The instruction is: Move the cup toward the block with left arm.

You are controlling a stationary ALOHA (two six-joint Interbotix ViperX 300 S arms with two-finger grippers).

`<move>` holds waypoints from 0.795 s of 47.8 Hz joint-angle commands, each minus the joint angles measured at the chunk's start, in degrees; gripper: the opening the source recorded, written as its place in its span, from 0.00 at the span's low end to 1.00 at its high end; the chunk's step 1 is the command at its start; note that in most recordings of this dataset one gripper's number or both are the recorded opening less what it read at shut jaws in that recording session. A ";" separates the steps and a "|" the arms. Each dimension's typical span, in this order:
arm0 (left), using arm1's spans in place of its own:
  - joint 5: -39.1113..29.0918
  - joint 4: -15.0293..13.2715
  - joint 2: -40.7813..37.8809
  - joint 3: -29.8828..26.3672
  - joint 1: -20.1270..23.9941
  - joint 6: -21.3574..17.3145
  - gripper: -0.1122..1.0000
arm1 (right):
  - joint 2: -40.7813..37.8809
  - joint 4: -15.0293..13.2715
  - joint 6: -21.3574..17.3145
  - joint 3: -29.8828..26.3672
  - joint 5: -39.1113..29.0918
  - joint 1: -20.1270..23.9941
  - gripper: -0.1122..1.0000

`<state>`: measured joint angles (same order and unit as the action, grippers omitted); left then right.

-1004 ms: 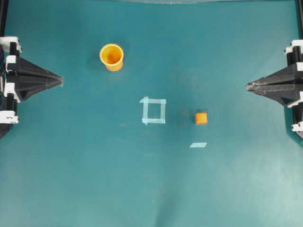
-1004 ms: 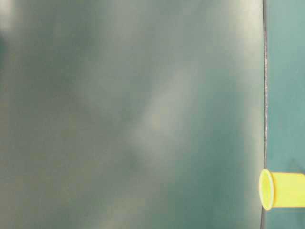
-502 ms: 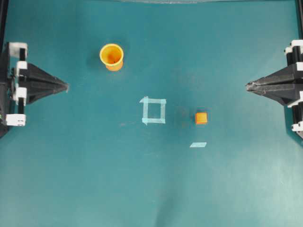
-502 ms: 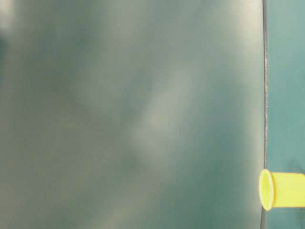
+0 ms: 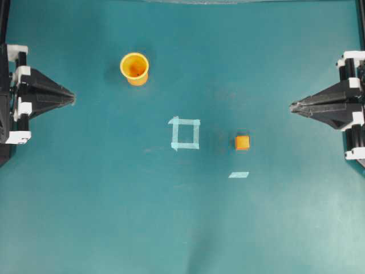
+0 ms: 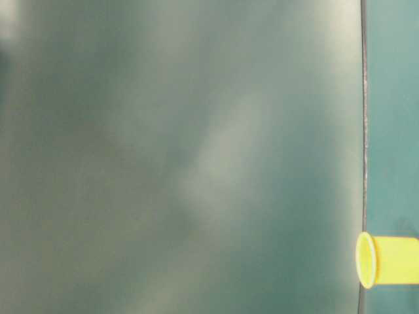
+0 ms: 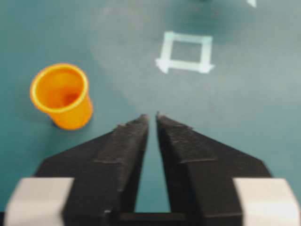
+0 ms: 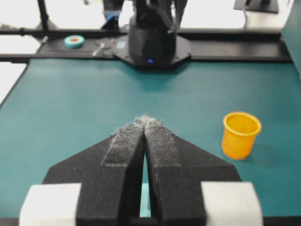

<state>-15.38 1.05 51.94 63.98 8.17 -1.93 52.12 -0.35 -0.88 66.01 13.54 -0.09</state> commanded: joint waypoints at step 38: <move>16.44 -1.14 -19.16 -1.67 11.43 1.85 0.89 | -0.62 -0.09 -0.09 -1.14 0.62 0.70 0.10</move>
<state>-0.18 0.26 35.60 63.90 18.02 -0.44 51.68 -0.35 -0.88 66.01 13.54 0.53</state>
